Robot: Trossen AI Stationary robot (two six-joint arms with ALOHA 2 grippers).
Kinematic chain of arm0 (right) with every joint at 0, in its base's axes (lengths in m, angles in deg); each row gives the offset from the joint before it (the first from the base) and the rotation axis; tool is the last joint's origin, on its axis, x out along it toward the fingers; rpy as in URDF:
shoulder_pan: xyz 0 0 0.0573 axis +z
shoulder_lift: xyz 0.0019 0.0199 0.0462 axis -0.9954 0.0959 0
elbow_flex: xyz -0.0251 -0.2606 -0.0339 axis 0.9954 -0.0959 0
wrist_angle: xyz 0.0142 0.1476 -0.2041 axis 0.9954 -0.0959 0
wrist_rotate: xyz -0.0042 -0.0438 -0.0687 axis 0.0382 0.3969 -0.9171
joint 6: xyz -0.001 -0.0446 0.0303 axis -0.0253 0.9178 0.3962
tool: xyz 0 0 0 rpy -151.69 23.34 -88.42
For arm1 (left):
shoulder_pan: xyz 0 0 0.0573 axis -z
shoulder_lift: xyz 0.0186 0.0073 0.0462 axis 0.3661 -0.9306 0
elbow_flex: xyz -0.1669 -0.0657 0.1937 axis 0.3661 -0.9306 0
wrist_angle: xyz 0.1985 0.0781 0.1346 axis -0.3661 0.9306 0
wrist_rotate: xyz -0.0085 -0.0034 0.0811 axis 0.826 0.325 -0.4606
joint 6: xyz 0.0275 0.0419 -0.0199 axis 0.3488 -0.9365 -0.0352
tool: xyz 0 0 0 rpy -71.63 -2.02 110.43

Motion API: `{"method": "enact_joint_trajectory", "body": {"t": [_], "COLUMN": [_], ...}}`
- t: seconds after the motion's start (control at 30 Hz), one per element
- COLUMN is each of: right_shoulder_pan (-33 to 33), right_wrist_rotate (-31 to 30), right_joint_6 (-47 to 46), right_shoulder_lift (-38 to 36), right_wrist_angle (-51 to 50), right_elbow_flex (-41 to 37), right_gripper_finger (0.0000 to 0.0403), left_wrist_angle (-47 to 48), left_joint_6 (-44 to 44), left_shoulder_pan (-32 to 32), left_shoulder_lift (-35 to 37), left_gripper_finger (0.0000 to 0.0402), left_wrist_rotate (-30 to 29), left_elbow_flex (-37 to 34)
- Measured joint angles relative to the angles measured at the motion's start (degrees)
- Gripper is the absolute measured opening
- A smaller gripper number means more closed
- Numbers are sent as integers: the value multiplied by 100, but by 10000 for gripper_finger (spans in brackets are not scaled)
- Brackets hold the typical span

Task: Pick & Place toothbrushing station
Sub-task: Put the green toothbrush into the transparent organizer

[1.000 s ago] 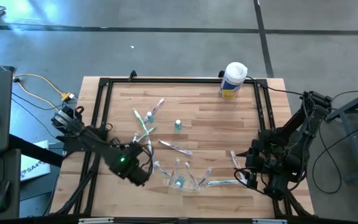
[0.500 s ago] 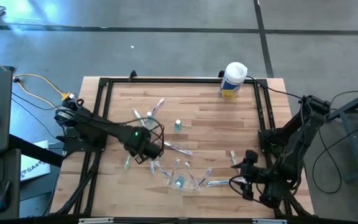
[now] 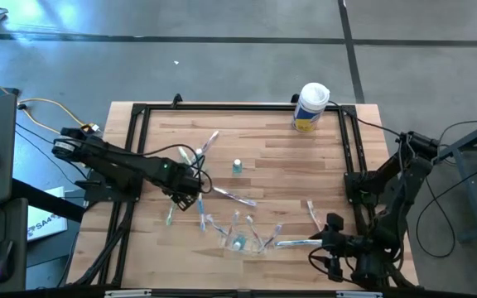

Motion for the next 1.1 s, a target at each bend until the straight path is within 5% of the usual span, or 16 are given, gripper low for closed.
{"method": "enact_joint_trajectory", "body": {"t": [0.37, 1.1], "right_shoulder_pan": [-99, -153], "right_wrist_rotate": [-369, -375], "right_joint_6": [209, 518], "right_shoulder_lift": [0, 0], "right_wrist_angle": [20, 42], "right_elbow_flex": [-2, -2], "right_gripper_finger": [248, 248], "left_wrist_angle": [-1542, -1598], "left_joint_6": [-184, -613], "left_shoulder_pan": [-389, -749], "left_shoulder_lift": [-169, -927], "left_gripper_finger": [152, 152], "left_wrist_rotate": [-331, -296], "left_elbow_flex": [-618, -630]}}
